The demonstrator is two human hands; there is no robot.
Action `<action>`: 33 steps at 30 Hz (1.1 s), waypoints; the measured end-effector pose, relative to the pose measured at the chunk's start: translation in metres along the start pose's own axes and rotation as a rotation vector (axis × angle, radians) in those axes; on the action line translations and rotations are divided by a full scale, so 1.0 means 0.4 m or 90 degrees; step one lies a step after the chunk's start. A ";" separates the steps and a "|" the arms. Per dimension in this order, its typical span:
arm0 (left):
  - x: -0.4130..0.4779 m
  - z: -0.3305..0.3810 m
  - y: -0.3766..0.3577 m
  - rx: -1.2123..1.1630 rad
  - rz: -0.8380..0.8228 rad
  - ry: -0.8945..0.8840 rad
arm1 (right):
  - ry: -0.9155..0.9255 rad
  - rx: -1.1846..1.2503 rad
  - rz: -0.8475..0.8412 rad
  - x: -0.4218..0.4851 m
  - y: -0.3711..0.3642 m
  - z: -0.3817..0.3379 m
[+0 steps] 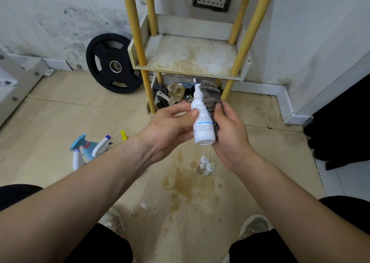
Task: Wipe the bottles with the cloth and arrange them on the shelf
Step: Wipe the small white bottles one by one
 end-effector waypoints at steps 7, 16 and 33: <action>-0.002 0.007 -0.002 0.006 -0.043 0.008 | 0.087 -0.128 -0.043 -0.012 0.002 -0.029; 0.018 0.073 0.051 -0.040 0.086 -0.062 | 0.243 -0.422 -0.056 -0.062 -0.016 -0.025; -0.021 0.010 -0.032 0.159 -0.004 -0.095 | 0.041 -0.075 0.089 -0.003 0.018 -0.038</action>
Point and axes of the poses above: each hand's wrist, its own x-axis towards the middle knuckle, its own y-axis out of the back of the hand, z = x × y, the point moved 3 cm from there along x, towards the middle knuckle, and after that the axes turned 5 degrees about -y, right-handed, at the moved point
